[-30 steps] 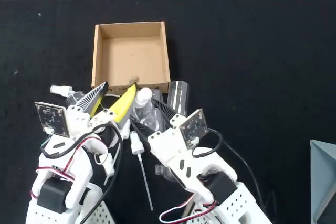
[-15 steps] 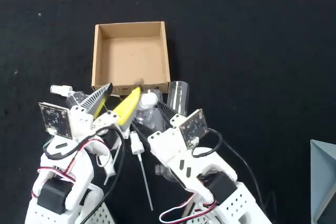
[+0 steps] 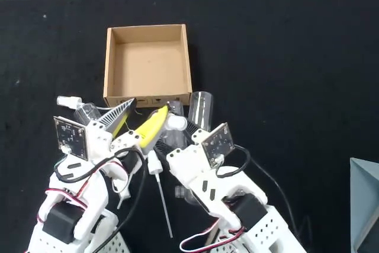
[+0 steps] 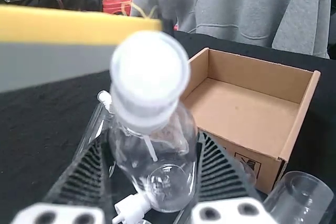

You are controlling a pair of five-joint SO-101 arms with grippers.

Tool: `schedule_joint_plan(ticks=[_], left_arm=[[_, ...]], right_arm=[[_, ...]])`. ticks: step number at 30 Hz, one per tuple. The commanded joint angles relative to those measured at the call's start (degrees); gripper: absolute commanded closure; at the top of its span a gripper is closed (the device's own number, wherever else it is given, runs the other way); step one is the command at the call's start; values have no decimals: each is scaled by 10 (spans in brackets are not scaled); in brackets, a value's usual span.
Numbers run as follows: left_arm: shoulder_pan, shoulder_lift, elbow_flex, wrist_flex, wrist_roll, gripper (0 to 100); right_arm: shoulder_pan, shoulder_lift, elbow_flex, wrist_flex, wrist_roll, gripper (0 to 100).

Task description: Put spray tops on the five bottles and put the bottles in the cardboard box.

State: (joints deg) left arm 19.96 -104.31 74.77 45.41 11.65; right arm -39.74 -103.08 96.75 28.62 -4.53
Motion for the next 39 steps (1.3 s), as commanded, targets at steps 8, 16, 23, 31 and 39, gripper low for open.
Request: schedule_joint_plan(ticks=[8,16,23,31,39], left_arm=[[15,2,-7,8,-11,770],[15,5,-6,9,-13,770],[19,5,-5,9,-47,770],[12,3,-9,9,-47,770],[-57,2,-17,0,-47,770]], right_arm=[[-4,-50,-8,-16,-1,977],[-4,-52,-10,0,-1,977],[-4,-52,-10,2,0,977],[-4,-52,-11,1,0,977],[-4,-52,-10,2,0,977]])
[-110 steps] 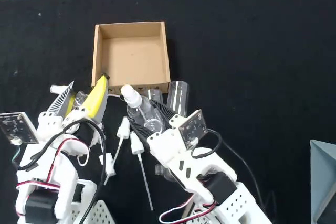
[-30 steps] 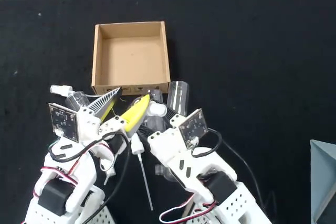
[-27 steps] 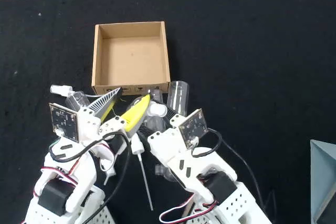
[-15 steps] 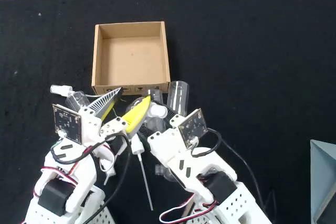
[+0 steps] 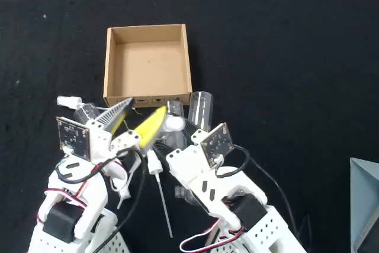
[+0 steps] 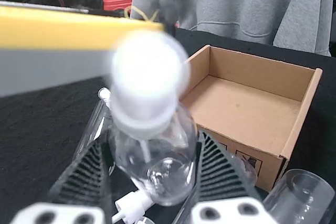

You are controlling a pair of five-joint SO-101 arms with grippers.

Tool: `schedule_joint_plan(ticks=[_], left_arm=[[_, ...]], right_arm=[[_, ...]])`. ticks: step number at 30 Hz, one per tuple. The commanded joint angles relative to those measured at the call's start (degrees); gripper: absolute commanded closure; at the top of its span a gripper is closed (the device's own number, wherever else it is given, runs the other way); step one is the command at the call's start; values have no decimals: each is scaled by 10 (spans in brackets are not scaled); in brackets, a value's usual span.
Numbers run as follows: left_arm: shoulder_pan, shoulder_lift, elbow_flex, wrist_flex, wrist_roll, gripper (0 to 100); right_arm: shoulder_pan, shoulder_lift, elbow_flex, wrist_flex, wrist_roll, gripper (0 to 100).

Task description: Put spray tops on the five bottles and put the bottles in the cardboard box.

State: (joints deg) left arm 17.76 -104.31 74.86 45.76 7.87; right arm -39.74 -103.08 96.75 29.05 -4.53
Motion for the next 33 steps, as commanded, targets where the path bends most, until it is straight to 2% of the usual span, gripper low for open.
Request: schedule_joint_plan(ticks=[1,7,16,26,33], left_arm=[[-41,2,-19,-5,-10,770],[-95,2,-22,-42,-15,770],[-214,2,1,-40,-15,770],[-267,2,99,-44,-15,770],[-306,2,135,-44,-10,770]], right_arm=[[-4,-52,-10,-2,0,977],[-4,-52,-9,-1,0,977],[-4,-52,-4,-1,0,977],[-4,-52,-4,-1,0,977],[24,-52,-6,-1,0,977]])
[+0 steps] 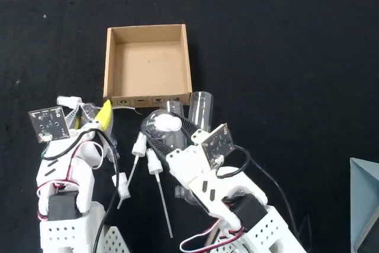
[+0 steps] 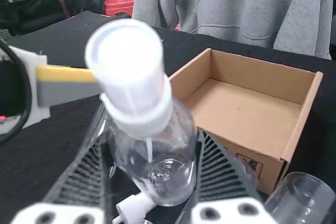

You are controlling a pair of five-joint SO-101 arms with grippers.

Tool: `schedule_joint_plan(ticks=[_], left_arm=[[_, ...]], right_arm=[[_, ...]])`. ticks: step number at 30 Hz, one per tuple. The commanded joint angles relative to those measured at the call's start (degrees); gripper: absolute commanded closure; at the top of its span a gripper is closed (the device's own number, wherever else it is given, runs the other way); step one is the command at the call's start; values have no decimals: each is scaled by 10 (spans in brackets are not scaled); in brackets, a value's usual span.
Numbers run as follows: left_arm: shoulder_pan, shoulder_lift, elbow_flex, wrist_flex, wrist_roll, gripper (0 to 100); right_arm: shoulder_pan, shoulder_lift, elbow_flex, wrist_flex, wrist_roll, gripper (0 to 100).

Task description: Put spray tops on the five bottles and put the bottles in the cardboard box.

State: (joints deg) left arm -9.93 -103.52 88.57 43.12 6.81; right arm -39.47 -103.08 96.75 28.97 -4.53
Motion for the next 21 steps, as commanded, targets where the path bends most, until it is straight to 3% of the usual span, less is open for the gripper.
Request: schedule_joint_plan(ticks=[1,11,21], left_arm=[[-36,-6,2,-18,2,770],[-44,-6,43,-16,1,770],[-44,-6,47,-14,1,770]], right_arm=[[21,-52,-6,0,0,977],[62,-51,-15,1,0,977],[64,-52,-92,110,24,973]])
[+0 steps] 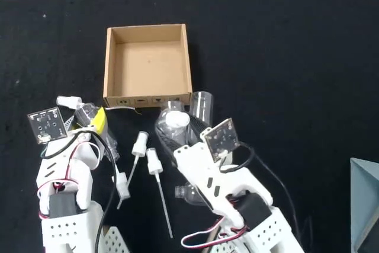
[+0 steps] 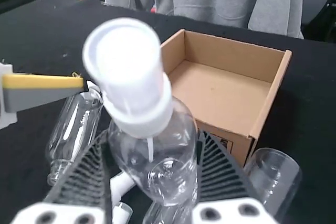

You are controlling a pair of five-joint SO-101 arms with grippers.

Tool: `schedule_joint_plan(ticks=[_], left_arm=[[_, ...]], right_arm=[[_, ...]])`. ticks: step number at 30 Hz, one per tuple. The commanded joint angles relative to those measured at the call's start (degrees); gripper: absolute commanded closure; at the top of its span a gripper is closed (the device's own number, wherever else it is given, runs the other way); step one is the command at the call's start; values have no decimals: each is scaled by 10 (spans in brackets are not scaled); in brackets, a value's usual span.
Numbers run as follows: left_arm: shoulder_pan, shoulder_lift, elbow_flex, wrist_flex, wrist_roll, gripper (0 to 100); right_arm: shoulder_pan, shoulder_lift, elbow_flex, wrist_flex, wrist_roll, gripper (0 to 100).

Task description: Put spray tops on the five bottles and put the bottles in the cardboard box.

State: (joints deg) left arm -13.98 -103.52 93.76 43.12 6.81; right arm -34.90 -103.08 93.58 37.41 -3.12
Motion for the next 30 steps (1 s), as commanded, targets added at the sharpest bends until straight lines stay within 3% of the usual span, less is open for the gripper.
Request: schedule_joint_plan(ticks=[1,10,30], left_arm=[[-4,-6,-5,-14,1,770],[-4,-6,-5,-18,1,770],[-4,-6,-4,-18,-4,770]], right_arm=[[18,-52,-69,36,10,973],[19,-52,-109,89,40,972],[17,-46,-218,92,55,973]])
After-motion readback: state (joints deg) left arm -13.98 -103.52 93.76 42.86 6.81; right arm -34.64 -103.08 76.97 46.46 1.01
